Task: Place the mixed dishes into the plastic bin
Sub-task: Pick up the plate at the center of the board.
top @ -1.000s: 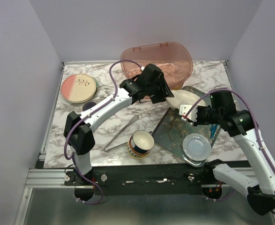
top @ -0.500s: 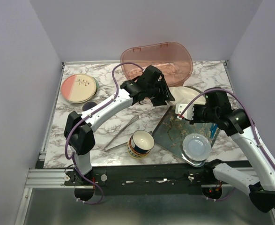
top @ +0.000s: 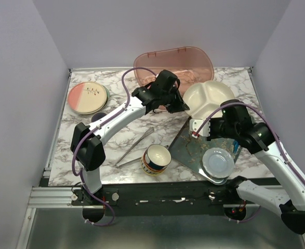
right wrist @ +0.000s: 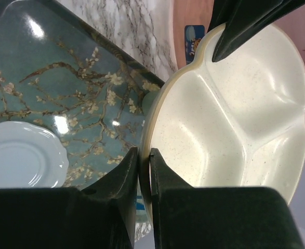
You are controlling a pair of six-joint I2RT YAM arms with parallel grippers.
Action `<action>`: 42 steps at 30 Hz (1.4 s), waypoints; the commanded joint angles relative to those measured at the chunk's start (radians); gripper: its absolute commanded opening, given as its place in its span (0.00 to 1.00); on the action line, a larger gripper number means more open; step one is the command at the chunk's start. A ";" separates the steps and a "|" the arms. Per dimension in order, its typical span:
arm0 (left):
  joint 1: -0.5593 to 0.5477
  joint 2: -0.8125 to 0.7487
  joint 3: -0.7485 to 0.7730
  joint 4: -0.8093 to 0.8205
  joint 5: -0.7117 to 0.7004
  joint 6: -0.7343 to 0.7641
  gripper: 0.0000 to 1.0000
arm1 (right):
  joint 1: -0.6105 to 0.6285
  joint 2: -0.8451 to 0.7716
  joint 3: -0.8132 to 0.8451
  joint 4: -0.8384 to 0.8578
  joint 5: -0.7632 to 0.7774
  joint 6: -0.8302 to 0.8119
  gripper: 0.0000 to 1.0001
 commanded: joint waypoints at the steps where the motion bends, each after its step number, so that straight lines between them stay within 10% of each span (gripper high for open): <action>1: 0.002 -0.048 0.006 0.040 0.076 0.122 0.00 | -0.008 -0.060 0.019 0.189 0.091 -0.002 0.06; 10: 0.042 -0.137 -0.104 0.250 0.145 0.135 0.00 | -0.008 -0.094 0.016 0.218 0.031 0.186 0.32; 20: 0.099 -0.172 -0.146 0.373 0.155 0.109 0.00 | -0.071 -0.109 0.035 0.269 -0.103 0.389 0.95; 42: 0.232 -0.158 -0.136 0.482 0.181 0.109 0.00 | -0.316 -0.227 0.012 0.299 -0.466 0.574 1.00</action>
